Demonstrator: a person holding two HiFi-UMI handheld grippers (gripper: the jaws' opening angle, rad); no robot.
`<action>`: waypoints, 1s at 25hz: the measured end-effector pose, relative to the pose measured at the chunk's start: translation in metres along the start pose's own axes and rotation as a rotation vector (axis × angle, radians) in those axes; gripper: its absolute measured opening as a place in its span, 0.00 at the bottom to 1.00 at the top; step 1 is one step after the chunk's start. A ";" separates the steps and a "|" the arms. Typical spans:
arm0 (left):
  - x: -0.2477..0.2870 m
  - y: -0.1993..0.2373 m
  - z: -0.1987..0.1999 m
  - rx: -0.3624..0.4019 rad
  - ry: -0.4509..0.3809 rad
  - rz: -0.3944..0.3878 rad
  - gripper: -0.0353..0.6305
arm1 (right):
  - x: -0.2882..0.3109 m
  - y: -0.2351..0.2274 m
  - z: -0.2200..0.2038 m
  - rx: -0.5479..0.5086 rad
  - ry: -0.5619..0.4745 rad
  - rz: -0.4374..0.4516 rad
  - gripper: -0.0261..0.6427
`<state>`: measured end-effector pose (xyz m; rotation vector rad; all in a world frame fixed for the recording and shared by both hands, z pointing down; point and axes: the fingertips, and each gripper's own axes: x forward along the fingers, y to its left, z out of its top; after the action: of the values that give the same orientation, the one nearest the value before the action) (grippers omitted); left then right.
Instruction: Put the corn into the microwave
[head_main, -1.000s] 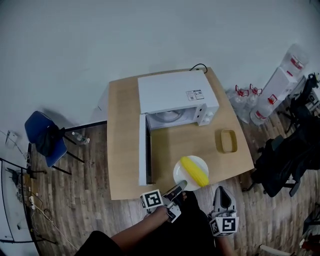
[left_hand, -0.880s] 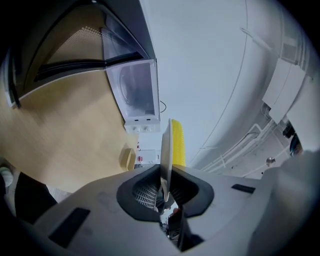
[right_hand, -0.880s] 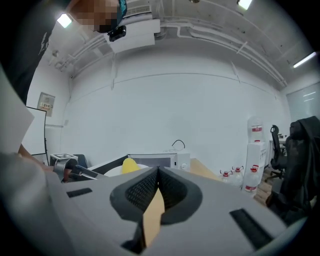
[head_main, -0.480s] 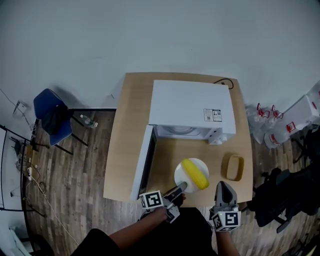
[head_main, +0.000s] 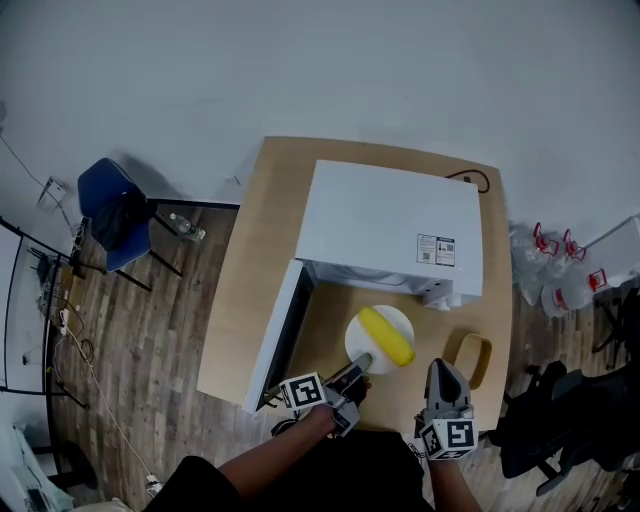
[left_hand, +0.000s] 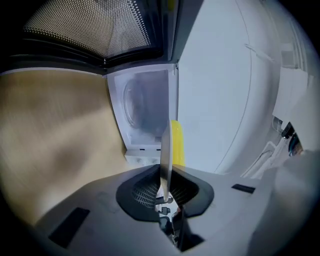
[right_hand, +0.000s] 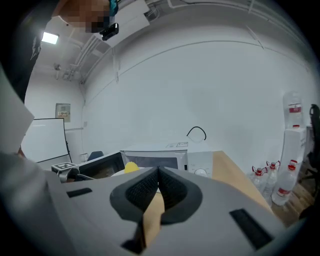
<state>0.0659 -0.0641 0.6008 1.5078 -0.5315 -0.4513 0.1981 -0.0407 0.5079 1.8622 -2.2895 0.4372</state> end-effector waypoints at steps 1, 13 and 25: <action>0.004 0.002 0.004 -0.005 -0.016 0.001 0.10 | 0.005 0.000 0.002 0.000 0.000 0.012 0.13; 0.047 0.034 0.050 -0.057 -0.129 -0.009 0.10 | 0.049 0.017 -0.002 -0.067 0.014 0.203 0.13; 0.075 0.074 0.092 -0.053 -0.205 0.027 0.10 | 0.068 0.013 -0.011 -0.060 0.045 0.234 0.13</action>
<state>0.0688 -0.1807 0.6773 1.4098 -0.6940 -0.5980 0.1703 -0.0978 0.5376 1.5470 -2.4708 0.4301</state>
